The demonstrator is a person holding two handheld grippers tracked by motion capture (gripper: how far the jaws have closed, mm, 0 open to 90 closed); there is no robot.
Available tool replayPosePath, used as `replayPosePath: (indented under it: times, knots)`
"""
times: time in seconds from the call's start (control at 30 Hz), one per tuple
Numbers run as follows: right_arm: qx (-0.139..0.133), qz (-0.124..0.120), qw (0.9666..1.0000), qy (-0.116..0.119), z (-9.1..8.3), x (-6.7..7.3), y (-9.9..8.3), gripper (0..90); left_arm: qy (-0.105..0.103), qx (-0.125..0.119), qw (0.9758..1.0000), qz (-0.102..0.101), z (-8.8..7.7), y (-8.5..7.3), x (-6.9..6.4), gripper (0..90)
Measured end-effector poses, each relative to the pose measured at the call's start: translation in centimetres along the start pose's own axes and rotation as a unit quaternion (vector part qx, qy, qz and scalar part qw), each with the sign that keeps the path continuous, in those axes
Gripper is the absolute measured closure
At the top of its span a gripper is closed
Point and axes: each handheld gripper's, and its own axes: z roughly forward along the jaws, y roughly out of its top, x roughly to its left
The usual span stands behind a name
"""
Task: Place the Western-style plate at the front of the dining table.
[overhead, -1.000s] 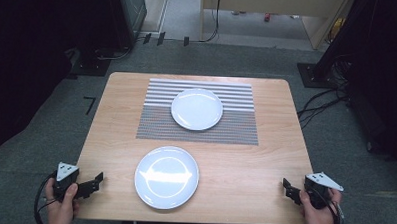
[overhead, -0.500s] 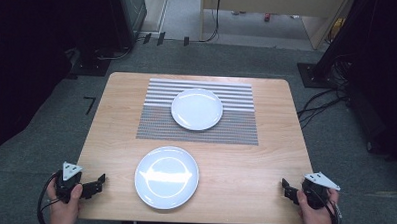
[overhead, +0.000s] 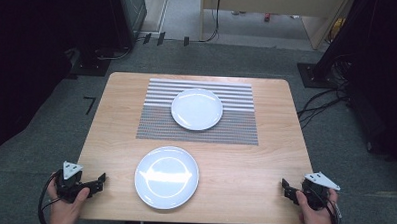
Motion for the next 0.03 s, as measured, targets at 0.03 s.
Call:
replayPosePath:
  times: [0.03]
  knots:
    - [0.000, 0.000, 1.0000, 0.000, 0.00, -0.01, 0.00, 13.0, 0.000, 0.000, 1.0000, -0.001, 0.01, 0.00, -0.01, 2.9]
